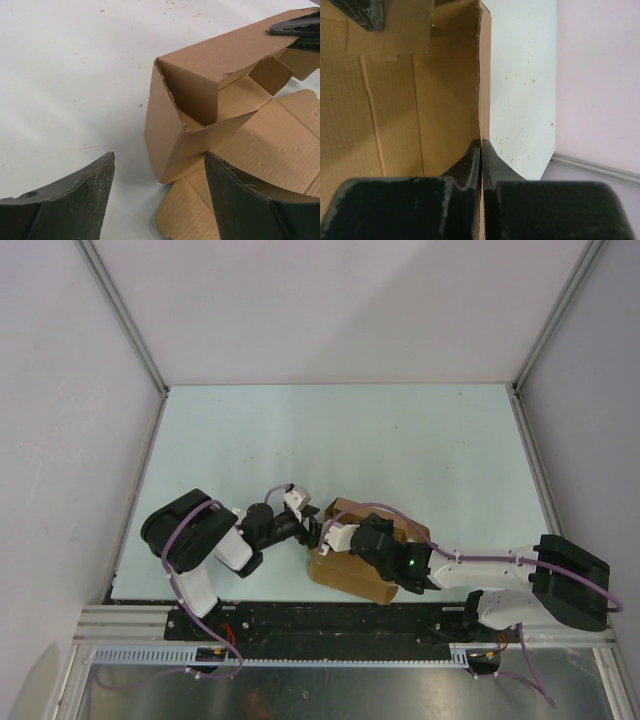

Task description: Fold the paper box

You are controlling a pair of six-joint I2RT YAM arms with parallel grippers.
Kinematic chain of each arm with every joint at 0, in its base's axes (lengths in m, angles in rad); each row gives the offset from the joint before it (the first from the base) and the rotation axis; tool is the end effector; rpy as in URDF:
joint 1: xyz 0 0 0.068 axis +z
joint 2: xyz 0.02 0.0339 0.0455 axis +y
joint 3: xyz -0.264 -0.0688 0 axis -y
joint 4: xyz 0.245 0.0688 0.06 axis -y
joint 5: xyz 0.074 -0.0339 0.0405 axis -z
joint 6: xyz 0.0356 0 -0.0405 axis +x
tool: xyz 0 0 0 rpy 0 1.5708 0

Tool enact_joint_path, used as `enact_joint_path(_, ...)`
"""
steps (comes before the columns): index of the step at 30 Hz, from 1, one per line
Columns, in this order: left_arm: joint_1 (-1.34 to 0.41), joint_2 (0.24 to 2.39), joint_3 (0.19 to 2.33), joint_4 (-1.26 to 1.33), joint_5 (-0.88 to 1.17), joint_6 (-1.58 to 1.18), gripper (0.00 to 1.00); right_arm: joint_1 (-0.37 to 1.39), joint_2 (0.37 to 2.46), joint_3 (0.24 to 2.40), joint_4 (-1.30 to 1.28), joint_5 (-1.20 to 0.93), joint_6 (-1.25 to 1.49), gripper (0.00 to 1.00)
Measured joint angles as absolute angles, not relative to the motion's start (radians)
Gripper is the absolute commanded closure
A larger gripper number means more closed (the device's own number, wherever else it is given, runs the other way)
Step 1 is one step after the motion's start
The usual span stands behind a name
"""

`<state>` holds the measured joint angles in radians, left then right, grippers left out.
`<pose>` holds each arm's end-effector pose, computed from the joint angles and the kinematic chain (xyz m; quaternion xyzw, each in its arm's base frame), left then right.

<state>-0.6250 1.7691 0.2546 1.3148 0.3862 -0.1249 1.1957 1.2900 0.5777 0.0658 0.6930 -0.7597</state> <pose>0.1953 -0.1575 0.1099 0.3057 0.7060 -0.3658 0.5238 0.1136 0.2265 0.1914 -0.6135 0.5961 -0.2061 0.4752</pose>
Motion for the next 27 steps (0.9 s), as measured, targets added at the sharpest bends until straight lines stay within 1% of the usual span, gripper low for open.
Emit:
enact_joint_path(6, -0.625, 1.773, 0.253, 1.315, 0.403, -0.128, 0.22, 1.196, 1.314, 0.578, 0.091, 0.719, -0.760, 0.99)
enact_joint_path(13, -0.625, 1.745, 0.205, 1.314, 0.400, -0.124, 0.22, 1.196, 1.322, 0.578, 0.104, 0.734, -0.759, 0.98)
enact_joint_path(27, -0.619, 1.748, 0.249, 1.315, 0.400, -0.124, 0.22, 1.237, 1.387, 0.578, 0.144, 0.813, -0.760, 0.98)
